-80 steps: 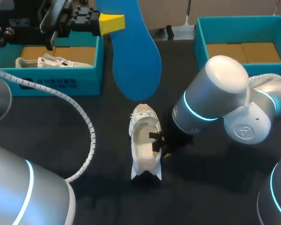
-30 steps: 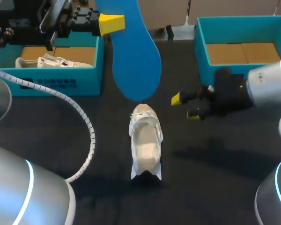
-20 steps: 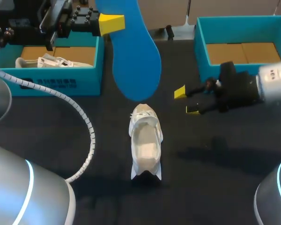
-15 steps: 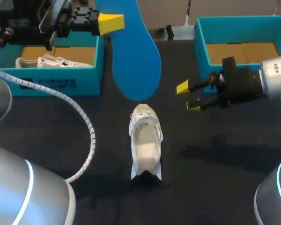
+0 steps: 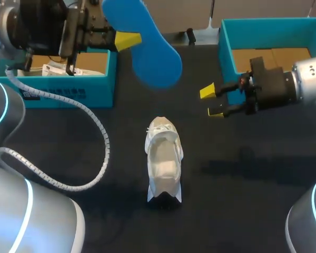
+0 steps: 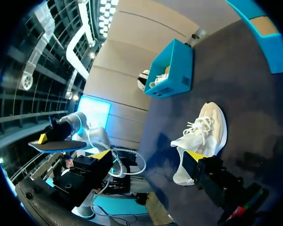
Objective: Take the shoe out of the shoebox, open the shoe tongue, remove and reinsert the insole, then place the shoe into the shoebox
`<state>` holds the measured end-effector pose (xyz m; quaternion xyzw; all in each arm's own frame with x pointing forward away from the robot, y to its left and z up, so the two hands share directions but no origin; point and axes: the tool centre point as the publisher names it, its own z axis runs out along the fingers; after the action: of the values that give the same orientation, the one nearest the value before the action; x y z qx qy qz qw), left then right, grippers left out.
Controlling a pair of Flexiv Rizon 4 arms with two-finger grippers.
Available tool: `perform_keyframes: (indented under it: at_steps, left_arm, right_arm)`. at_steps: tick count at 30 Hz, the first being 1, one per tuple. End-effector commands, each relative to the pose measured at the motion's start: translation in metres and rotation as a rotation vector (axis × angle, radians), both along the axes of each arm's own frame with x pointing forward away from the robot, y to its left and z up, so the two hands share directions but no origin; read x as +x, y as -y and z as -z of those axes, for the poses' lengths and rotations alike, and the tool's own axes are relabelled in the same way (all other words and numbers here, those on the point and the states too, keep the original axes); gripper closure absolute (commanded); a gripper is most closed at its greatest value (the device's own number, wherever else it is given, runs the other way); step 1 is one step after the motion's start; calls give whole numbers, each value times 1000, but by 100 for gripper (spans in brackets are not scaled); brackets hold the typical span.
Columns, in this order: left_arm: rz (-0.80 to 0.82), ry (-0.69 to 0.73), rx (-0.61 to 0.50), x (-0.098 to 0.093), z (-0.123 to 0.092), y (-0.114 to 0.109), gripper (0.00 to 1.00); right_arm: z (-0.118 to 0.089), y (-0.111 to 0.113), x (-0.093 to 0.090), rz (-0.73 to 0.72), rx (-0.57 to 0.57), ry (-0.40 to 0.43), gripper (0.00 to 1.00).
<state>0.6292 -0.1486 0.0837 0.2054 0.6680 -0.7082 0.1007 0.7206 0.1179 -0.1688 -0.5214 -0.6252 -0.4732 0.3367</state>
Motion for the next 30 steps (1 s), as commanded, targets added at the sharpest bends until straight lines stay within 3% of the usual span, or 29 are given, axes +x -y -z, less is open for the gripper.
perform_keyframes:
  at_steps: [1,4,5,8,10,12,14,17,30]
  left_arm:
    - [19,106,26,4,-6,0,100]
    - [19,106,26,4,-6,0,100]
    - [52,96,-32,4,-3,1,100]
    - [98,221,-81,8,4,3,100]
    - [96,292,-44,14,15,4,100]
    - [128,284,-124,20,23,4,100]
    - [129,382,-86,26,32,3,100]
    - [123,899,98,31,51,0,100]
    - [123,899,98,31,51,0,100]
  right_arm:
    - [0,-2,0,3,-3,-1,0]
    - [0,-2,0,3,-3,-1,0]
    - [0,-2,0,3,-3,-1,0]
    - [0,-2,0,3,-3,-1,0]
    - [0,-2,0,3,-3,-1,0]
    - [0,-2,0,3,-3,-1,0]
    - [0,-2,0,3,-3,-1,0]
    - [0,-2,0,3,-3,-1,0]
    - [0,-2,0,3,-3,-1,0]
